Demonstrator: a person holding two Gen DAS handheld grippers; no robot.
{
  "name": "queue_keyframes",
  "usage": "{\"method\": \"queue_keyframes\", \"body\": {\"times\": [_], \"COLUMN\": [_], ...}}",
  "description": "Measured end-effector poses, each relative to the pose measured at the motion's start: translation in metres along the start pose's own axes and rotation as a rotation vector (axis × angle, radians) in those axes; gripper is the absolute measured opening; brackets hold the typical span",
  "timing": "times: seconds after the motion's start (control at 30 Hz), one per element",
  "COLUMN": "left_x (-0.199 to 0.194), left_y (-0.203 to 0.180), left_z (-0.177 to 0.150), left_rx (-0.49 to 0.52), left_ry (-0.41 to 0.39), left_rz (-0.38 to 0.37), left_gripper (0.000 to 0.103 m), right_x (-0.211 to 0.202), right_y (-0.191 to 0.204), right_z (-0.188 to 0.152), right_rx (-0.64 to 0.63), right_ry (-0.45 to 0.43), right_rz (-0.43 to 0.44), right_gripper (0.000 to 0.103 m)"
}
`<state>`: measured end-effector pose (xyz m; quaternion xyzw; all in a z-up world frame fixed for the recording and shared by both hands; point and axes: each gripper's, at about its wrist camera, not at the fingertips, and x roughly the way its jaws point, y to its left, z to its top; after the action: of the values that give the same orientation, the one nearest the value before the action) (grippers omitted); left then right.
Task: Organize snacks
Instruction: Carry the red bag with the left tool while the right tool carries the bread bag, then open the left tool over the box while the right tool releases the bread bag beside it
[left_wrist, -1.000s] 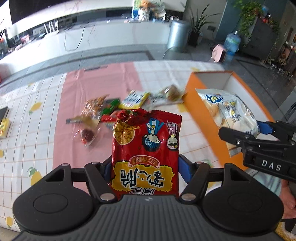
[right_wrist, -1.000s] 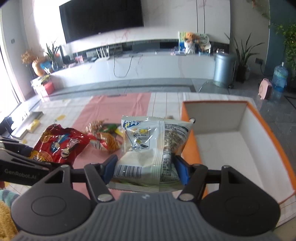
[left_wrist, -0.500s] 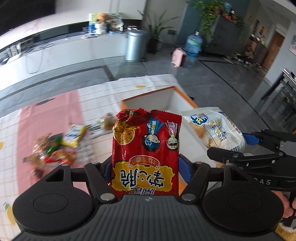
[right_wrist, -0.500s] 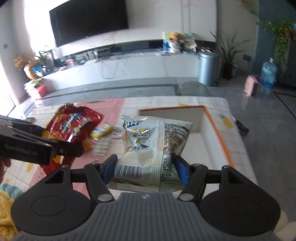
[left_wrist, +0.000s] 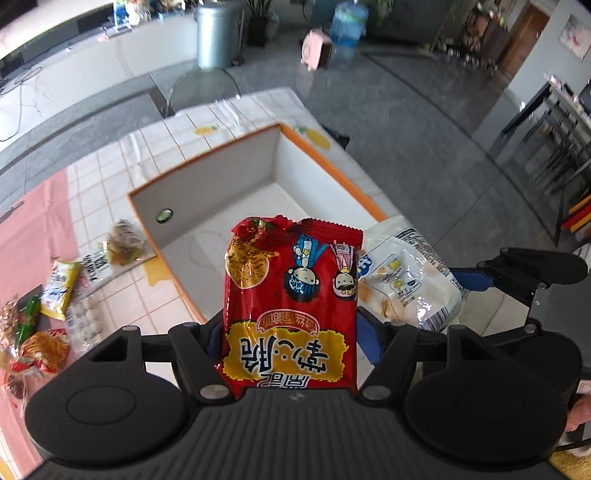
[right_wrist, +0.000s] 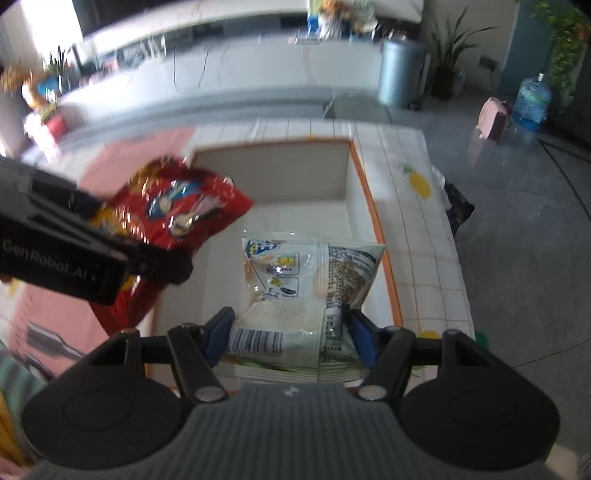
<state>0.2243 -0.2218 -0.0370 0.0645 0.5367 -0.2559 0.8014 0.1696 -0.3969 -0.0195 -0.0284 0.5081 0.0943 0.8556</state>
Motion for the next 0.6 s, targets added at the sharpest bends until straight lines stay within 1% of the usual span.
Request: {"method": "queue_keyframes", "body": {"times": [0.07,0.2,0.27,0.47,0.6], "left_x": [0.017,0.048,0.059,0.091,0.107], "left_y": [-0.003,-0.005,-0.006,-0.001,-0.002], "left_z": [0.005,0.009,0.011,0.013,0.013], "left_rx": [0.012,0.053,0.07,0.081,0.102], "left_ry": [0.041,0.118,0.148,0.244,0.28], "left_rz": [0.002,0.025,0.028,0.018,0.038], "left_gripper": [0.078,0.078,0.078,0.079,0.079], "right_x": [0.015,0.041,0.052,0.085,0.1], "right_y": [-0.002,-0.011,-0.01,-0.01,-0.009], "right_z": [0.003,0.01,0.011,0.011,0.01], "right_rx": [-0.017,-0.025,-0.04,-0.08,-0.093], "right_ry": [0.042,0.12,0.151,0.229,0.278], "right_rz": [0.005,0.085,0.106,0.125,0.13], "right_gripper": [0.064,0.064,0.064,0.065,0.065]}}
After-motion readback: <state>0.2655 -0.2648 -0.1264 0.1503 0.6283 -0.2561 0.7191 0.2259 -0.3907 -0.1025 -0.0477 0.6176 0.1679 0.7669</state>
